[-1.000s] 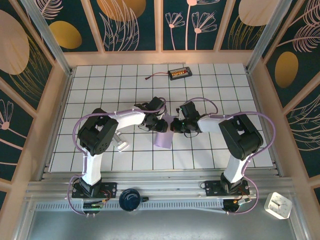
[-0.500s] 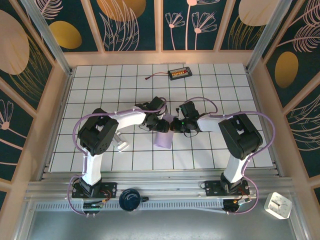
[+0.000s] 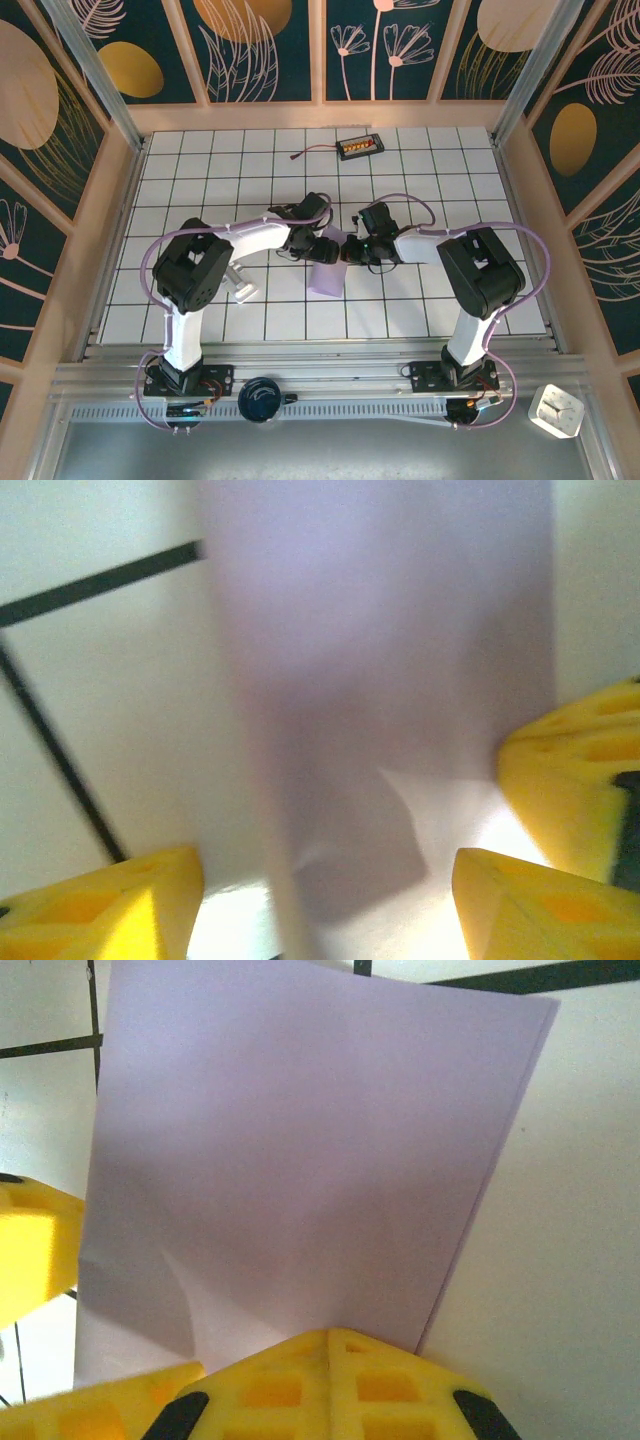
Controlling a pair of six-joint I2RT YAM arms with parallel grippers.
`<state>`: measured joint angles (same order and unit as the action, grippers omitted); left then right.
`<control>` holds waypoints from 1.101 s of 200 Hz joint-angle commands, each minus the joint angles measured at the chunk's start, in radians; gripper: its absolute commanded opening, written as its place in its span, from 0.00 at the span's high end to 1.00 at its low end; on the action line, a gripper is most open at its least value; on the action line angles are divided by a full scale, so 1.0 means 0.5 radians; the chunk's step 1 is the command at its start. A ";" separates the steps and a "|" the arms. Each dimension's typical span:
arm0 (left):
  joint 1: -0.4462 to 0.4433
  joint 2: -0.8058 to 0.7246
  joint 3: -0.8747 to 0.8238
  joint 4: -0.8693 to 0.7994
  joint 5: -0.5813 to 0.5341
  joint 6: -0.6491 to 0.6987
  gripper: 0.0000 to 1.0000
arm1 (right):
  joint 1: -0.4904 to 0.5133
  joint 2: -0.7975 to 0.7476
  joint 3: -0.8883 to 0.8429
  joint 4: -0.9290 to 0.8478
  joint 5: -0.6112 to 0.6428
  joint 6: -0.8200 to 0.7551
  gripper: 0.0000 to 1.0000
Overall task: Fold a paper plane with a square sheet of paper (pick it up from the middle)
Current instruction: Hold the square sheet of paper at the center of the table, then first fold the square sheet of paper in half at the center of the table.
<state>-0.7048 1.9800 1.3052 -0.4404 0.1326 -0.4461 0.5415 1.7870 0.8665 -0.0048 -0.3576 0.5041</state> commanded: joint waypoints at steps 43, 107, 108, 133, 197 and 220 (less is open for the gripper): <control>0.039 -0.222 -0.003 -0.079 0.068 -0.126 0.44 | 0.000 0.176 -0.096 -0.305 0.273 -0.013 1.00; 0.038 -0.040 0.029 0.168 0.438 -0.200 0.81 | 0.000 0.168 -0.110 -0.297 0.286 -0.013 1.00; 0.040 -0.033 0.031 0.164 0.430 -0.197 0.81 | 0.000 0.169 -0.110 -0.296 0.286 -0.014 1.00; 0.048 0.050 0.039 0.099 0.219 -0.182 0.83 | 0.000 0.168 -0.113 -0.298 0.291 -0.014 1.00; 0.124 0.094 -0.086 0.159 0.189 -0.192 0.83 | 0.000 0.177 -0.122 -0.306 0.301 -0.027 1.00; 0.129 0.003 -0.058 0.262 0.336 -0.223 0.80 | 0.000 0.169 -0.123 -0.308 0.304 -0.027 1.00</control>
<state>-0.6628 2.0151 1.2881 -0.3393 0.2756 -0.5331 0.5415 1.7870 0.8658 -0.0040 -0.3542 0.5041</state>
